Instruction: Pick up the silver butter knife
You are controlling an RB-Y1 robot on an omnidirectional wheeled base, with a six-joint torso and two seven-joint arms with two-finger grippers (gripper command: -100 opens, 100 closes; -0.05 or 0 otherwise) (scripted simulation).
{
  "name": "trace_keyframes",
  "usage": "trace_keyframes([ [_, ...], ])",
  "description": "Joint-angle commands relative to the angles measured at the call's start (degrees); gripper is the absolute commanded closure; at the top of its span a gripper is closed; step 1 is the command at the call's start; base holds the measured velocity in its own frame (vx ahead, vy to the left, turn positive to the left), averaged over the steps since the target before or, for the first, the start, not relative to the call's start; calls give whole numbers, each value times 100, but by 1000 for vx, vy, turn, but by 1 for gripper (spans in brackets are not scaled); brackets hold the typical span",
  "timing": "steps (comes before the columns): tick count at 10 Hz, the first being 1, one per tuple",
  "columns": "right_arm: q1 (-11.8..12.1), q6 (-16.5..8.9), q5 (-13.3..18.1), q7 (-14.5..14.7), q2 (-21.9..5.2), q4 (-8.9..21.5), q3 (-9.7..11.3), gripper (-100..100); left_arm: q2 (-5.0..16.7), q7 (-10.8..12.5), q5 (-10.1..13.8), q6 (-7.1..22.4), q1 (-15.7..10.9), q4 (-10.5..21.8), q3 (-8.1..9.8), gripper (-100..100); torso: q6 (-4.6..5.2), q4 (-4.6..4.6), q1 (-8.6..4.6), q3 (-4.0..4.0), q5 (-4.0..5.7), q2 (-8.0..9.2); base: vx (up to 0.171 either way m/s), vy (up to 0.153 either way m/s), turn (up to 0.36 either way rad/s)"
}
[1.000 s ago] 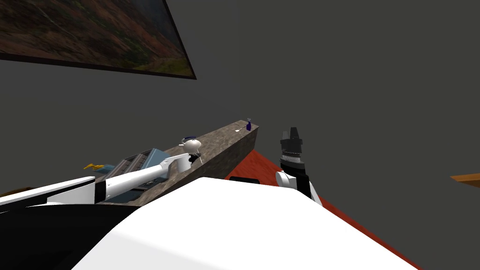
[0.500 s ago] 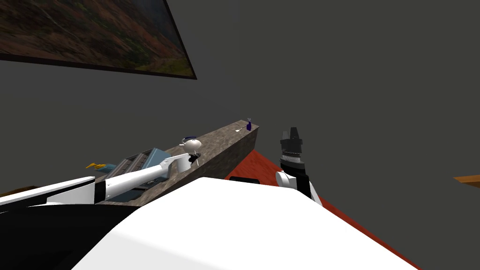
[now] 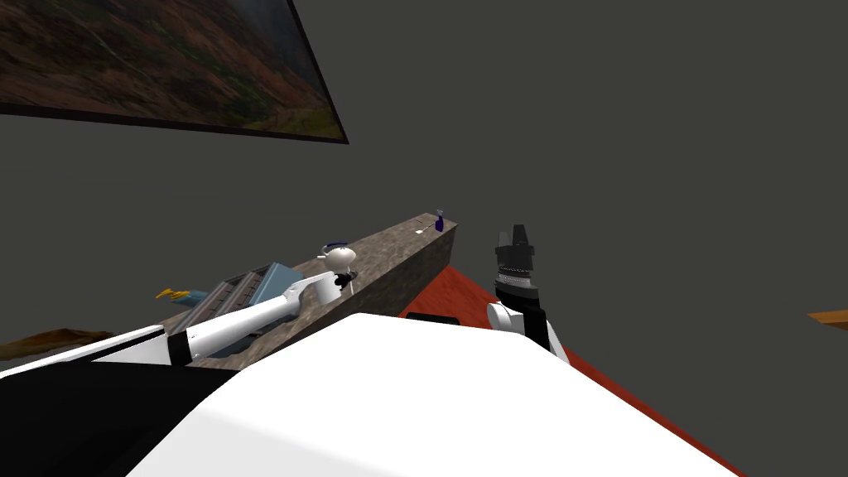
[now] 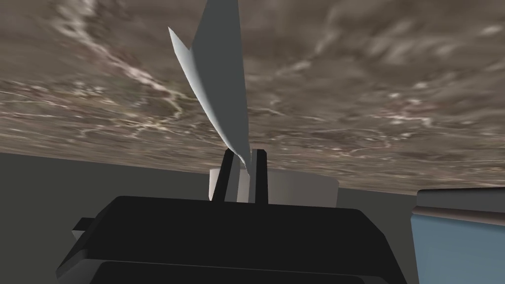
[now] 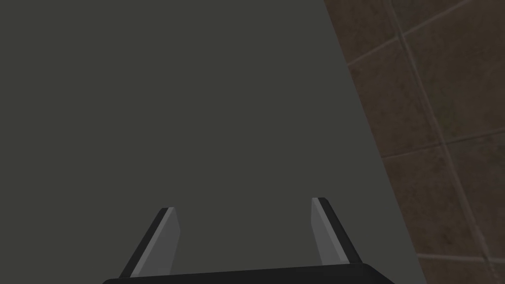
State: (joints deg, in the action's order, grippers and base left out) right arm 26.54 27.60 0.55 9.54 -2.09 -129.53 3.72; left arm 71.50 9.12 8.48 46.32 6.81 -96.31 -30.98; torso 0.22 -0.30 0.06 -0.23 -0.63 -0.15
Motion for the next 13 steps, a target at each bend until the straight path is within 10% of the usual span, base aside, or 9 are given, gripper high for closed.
trace_keyframes([
  [1,0,0,0,0,0,0,0,0,-286,-286,29,26,258,-73,286,100,0,0,0,0,0,0,12,-14,-9],
  [13,0,0,0,0,0,0,0,0,-1373,-2034,208,161,1225,-361,2165,100,-5,-10,9,-9,-18,-9,8,-10,-4],
])
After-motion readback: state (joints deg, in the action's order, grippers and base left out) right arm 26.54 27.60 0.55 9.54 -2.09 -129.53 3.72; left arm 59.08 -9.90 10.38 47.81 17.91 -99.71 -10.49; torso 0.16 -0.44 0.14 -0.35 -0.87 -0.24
